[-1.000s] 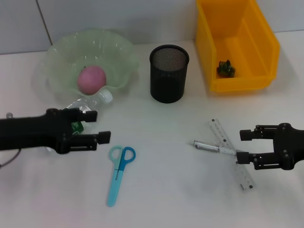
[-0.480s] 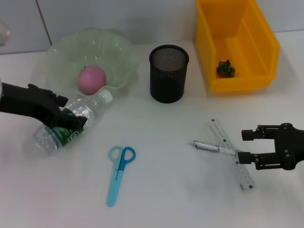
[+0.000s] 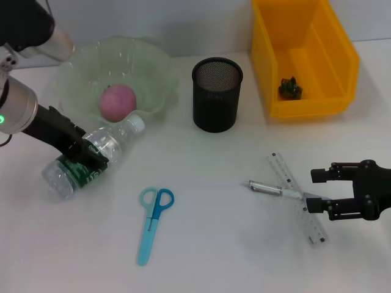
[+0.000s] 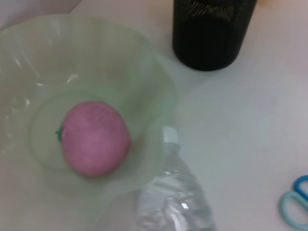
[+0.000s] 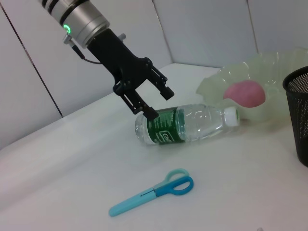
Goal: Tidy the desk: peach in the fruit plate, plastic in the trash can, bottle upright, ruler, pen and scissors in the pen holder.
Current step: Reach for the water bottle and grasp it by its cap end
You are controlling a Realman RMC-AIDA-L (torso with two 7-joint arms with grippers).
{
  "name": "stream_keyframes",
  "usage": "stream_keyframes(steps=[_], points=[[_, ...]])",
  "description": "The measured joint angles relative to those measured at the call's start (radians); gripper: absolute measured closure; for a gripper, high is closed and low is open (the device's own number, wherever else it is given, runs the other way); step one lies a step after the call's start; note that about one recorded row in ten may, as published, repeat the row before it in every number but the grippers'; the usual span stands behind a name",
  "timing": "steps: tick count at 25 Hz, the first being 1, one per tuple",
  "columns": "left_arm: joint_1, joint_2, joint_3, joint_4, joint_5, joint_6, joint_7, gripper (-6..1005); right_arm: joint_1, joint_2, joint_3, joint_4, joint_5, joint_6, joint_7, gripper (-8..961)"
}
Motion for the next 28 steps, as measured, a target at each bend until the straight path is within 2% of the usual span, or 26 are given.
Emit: stream_keyframes(steps=[1,3,5,13,20,28], points=[[0.000,0.000,0.000,0.000,0.000,0.000,0.000,281,0.000,0.000,0.000,0.000,0.000,0.000,0.000,207],[-0.048,-0.001,0.008,-0.028,0.070,-0.014,-0.020,281,0.000,0.000,0.000,0.000,0.000,0.000,0.000,207],[-0.057,-0.001,0.009,-0.036,0.079,-0.016,-0.023,281,0.000,0.000,0.001,-0.001,-0.001,0.000,0.000,207],[-0.156,-0.002,0.009,-0.186,0.139,-0.051,-0.039,283,-0.002,0.001,0.001,-0.002,-0.001,0.001,0.000,208],[-0.196,-0.002,0.009,-0.257,0.156,-0.084,-0.035,285,-0.004,0.002,0.002,-0.002,-0.002,0.004,0.000,209],[-0.203,-0.002,0.009,-0.292,0.161,-0.090,-0.025,286,0.000,0.004,0.003,-0.001,-0.002,0.011,0.000,210]])
